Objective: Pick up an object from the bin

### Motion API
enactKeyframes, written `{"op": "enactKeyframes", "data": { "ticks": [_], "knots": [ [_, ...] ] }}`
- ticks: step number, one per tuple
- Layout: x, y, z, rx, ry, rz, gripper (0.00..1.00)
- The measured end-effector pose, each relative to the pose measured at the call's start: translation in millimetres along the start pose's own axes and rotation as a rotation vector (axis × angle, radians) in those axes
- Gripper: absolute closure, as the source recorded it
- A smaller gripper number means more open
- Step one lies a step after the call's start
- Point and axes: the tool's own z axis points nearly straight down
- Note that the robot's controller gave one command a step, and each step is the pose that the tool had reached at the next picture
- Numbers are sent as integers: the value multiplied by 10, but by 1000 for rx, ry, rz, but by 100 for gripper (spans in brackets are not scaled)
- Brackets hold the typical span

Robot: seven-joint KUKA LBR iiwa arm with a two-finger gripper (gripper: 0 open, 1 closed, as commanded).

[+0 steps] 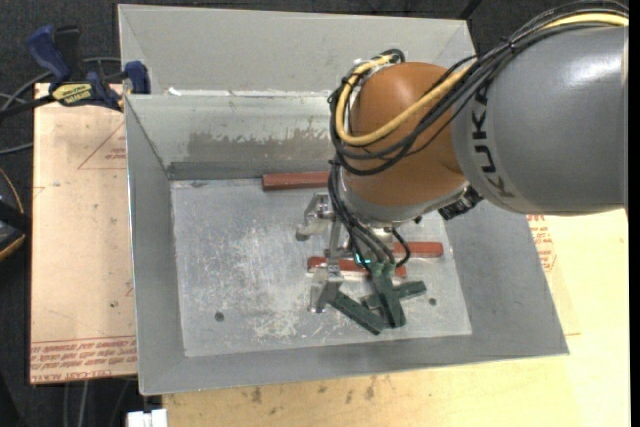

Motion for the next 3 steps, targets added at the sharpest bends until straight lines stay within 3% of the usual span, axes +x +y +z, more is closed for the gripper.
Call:
{"op": "enactKeyframes", "data": {
  "ticks": [1,2,3],
  "knots": [
    [-18,-6,-42,-1,-8,3,0],
    [-86,-198,339,-2,-16,-53,0],
    [-363,-736,488,-1,-3,-141,0]
  ]
}}
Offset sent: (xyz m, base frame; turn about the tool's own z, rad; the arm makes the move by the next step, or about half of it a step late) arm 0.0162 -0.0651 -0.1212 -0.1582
